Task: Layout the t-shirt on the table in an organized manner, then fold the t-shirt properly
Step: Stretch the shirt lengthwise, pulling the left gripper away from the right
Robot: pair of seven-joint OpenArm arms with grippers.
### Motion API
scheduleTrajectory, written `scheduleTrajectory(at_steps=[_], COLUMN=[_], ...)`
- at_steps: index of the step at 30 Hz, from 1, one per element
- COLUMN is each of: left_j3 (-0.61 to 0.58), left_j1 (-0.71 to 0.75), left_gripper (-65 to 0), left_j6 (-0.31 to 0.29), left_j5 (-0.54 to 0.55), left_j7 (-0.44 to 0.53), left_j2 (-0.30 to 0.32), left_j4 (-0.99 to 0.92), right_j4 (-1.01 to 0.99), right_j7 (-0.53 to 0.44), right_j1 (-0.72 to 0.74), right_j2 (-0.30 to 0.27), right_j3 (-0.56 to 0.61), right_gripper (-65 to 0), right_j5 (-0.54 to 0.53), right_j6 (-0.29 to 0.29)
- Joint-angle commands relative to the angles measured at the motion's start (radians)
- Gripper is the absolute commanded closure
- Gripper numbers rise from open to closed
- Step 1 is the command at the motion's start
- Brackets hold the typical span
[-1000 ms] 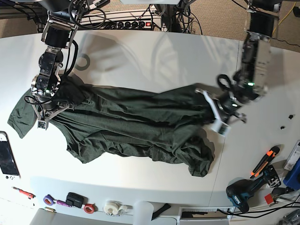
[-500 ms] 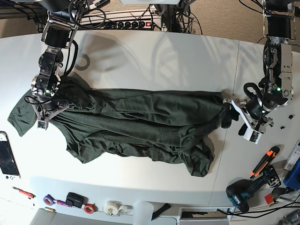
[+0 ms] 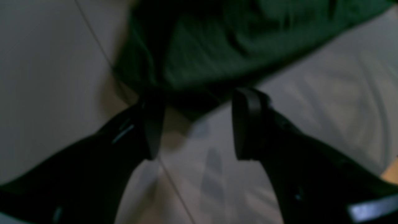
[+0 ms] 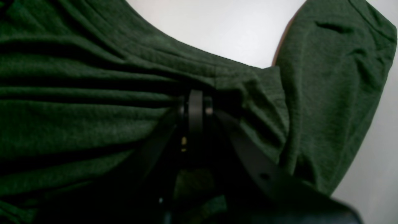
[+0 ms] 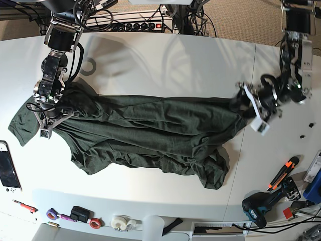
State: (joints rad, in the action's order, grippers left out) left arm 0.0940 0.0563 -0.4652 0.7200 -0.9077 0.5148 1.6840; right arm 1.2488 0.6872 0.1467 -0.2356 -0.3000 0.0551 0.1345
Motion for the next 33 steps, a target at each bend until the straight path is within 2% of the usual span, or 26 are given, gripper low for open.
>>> scheduleTrajectory(at_steps=[1,9,13,16,17,19,20,22,23,25,26,30,33], left_j3=[0.008,0.008,0.006,0.006,0.006,0.006,0.006,0.006,0.006,0.006,0.007,0.008,0.008], left_j1=[0.002,0.046,0.046,0.046,0.046,0.043,0.043,0.043,0.043,0.043,0.043,0.043,0.043], left_gripper=[-33.1,-33.1,-33.0,-32.8,-31.4,-24.4,-19.0,-3.2,0.0,0.0,0.0,0.0,0.0], left_j6=[-0.008,0.0,0.05,0.086,0.107,0.141,0.155,0.155,0.155,0.151,0.128,-0.047,-0.145], left_j5=[0.013,-0.085,-0.172,-0.198,-0.214,-0.24,-0.255,-0.264,-0.264,-0.261,-0.236,-0.043,0.091], left_j7=[0.037,0.106,0.145,0.166,0.176,0.187,0.199,0.217,0.219,0.21,0.196,0.093,0.001], left_j2=[0.013,-0.052,-0.102,-0.119,-0.119,-0.118,-0.119,-0.118,-0.118,-0.115,-0.107,-0.042,0.013], left_j4=[0.014,0.014,0.014,0.014,0.014,0.014,0.014,0.014,0.014,0.014,0.014,0.014,0.014], right_j4=[-0.013,-0.013,-0.013,-0.013,-0.013,-0.013,-0.013,-0.013,-0.013,-0.013,-0.013,-0.013,-0.013], right_j7=[0.113,0.113,0.113,0.113,0.113,0.113,0.113,0.113,0.113,0.113,0.112,0.108,0.105], right_j1=[-0.014,-0.014,-0.014,-0.014,-0.014,-0.014,-0.014,-0.014,-0.014,-0.014,-0.014,-0.014,-0.014], right_j2=[-0.008,-0.008,-0.008,-0.008,-0.008,-0.008,-0.008,-0.008,-0.008,-0.008,-0.009,-0.009,-0.009], right_j3=[-0.003,-0.003,-0.003,-0.003,-0.003,-0.003,-0.003,-0.003,-0.003,-0.003,-0.003,-0.003,-0.003], right_gripper=[0.0,0.0,0.0,0.0,0.0,0.0,0.0,0.0,0.0,0.0,0.0,0.0,0.0], right_j5=[0.024,0.024,0.024,0.024,0.024,0.024,0.024,0.024,0.024,0.024,0.024,0.025,0.025], right_j6=[-0.002,-0.002,-0.002,-0.002,-0.002,-0.002,-0.002,-0.002,-0.002,-0.002,-0.002,-0.002,-0.002])
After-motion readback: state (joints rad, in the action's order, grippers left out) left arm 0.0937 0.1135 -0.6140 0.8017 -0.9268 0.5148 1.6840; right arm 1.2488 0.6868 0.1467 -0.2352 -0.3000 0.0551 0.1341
